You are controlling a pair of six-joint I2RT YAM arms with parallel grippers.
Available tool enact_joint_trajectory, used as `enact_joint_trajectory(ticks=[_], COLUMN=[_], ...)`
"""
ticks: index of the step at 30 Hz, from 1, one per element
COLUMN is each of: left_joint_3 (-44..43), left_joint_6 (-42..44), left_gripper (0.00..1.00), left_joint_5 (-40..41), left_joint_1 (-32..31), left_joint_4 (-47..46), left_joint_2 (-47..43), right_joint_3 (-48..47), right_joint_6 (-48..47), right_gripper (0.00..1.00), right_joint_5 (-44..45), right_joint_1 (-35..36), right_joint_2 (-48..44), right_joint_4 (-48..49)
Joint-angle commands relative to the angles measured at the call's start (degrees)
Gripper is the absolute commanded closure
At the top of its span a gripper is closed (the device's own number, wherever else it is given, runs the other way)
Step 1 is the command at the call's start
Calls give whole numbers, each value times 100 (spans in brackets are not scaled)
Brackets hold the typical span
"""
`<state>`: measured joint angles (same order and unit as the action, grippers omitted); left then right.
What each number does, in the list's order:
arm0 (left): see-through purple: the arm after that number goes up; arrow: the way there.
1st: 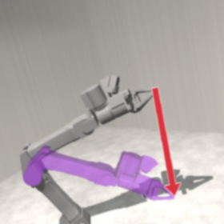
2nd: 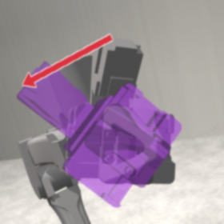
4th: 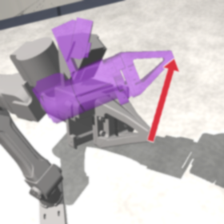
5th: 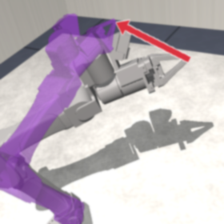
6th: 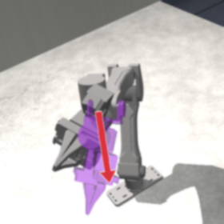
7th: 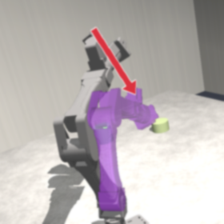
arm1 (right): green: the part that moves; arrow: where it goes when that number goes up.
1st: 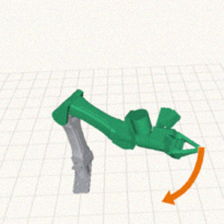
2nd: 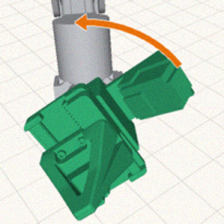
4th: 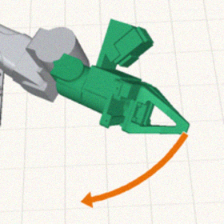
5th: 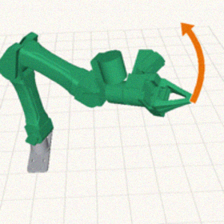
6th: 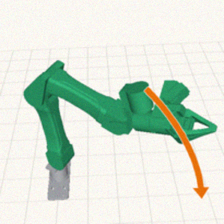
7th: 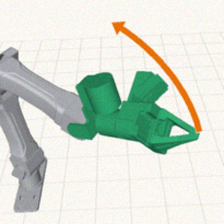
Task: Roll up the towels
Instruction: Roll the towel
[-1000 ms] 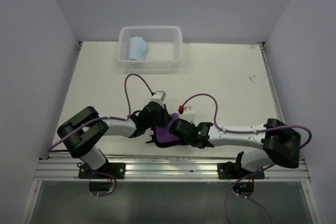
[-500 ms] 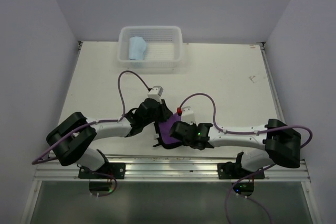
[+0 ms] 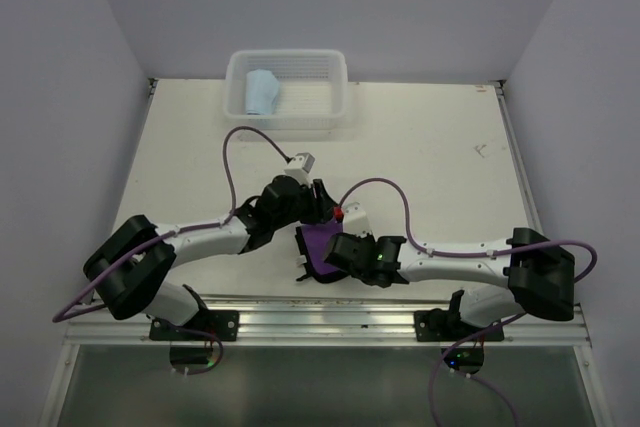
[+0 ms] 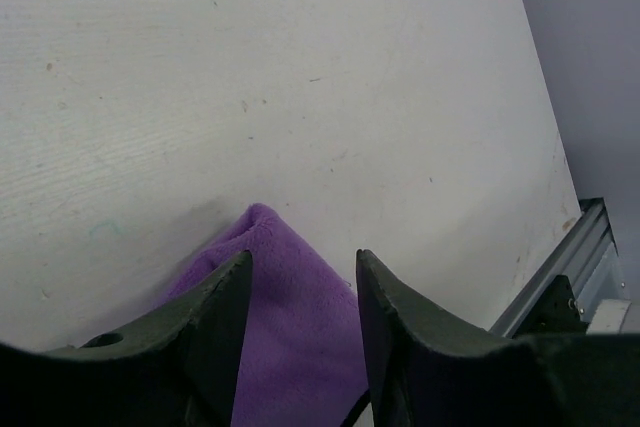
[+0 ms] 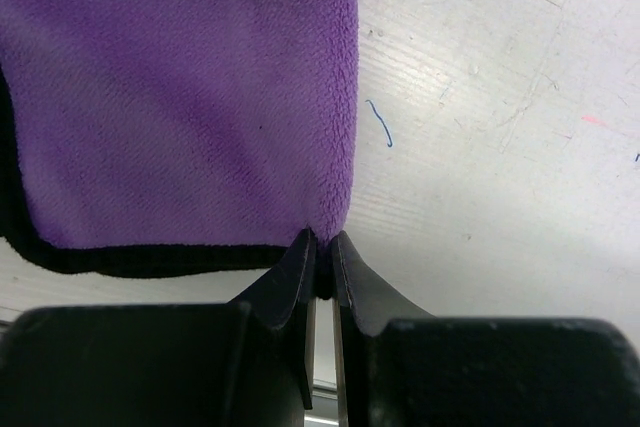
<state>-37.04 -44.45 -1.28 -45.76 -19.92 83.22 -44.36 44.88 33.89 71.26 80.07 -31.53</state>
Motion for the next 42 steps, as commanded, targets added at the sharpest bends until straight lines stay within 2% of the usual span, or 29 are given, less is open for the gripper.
enact_joint_trajectory(ticks=[1,15,23,42], left_joint_3=[-531,-1262,-1569,-1930], left_joint_6=[-55,270,419,428], left_gripper=[50,49,44,43], left_joint_5=[-417,-479,-321,110], left_joint_1=[14,5,-56,-249], left_joint_4=[321,1622,2175,2590], left_joint_2=[1,581,730,1091], right_joint_3=[-178,-240,-187,-64], right_joint_6=[-76,-103,-15,21], right_gripper=[100,100,100,100], right_joint_5=[338,540,619,733], right_joint_1=[37,98,124,212], right_joint_2=[-194,-132,-141,-247], right_joint_4=[6,77,112,270])
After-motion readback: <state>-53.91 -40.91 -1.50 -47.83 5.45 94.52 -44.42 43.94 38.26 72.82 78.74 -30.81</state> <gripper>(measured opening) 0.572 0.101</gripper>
